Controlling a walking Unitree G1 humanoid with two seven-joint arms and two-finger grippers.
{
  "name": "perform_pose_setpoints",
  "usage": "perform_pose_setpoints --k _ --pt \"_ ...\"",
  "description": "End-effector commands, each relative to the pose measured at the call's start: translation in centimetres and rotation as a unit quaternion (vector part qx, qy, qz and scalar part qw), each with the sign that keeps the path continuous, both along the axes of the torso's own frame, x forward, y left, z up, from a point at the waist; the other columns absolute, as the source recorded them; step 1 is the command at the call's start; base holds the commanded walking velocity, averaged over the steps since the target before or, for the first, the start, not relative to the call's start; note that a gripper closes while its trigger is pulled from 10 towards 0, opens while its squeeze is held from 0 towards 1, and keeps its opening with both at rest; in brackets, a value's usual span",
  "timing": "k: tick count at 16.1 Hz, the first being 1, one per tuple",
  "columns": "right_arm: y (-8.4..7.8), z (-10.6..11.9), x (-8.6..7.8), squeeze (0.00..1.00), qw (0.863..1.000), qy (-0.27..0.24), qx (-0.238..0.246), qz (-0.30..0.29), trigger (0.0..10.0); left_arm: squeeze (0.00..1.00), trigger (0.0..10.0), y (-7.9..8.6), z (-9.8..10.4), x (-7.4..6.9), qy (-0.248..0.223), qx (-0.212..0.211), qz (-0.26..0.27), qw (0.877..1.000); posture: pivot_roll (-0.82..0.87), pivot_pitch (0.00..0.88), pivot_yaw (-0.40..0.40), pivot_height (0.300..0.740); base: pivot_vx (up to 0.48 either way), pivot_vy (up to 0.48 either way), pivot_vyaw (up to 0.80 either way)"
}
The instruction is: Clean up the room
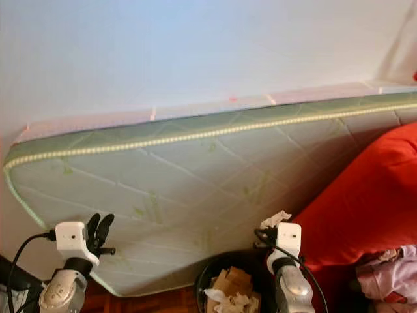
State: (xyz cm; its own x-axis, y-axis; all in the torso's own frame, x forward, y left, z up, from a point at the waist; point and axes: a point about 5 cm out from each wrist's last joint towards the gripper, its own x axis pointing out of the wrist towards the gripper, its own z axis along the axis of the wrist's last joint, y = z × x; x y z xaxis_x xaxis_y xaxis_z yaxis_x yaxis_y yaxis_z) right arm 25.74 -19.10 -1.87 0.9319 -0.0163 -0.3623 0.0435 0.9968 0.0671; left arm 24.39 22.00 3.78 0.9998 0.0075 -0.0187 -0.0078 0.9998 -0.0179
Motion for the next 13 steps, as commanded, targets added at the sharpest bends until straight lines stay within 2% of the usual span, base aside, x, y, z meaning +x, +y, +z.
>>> perform_pose_setpoints --k 1,10,13 --pt "-0.11 0.1 -0.08 0.0 1.0 -0.007 -0.004 0.005 10.0 0.0 10.0 -0.16 -0.27 -0.2 0.01 -0.001 -0.002 1.0 0.14 0.0 -0.033 0.691 0.0 0.0 0.0" --pt "0.42 -0.29 -0.15 0.0 1.0 0.014 0.002 0.026 10.0 0.0 10.0 -0.02 -0.39 -0.2 0.014 -0.001 0.002 1.0 0.14 0.0 -0.037 0.691 0.0 0.0 0.0" --pt "0.56 -0.24 -0.08 0.0 0.999 0.013 0.0 0.029 10.0 0.0 10.0 0.07 -0.36 -0.15 0.014 0.0 0.005 1.0 0.14 0.0 -0.039 0.656 0.0 0.0 0.0"
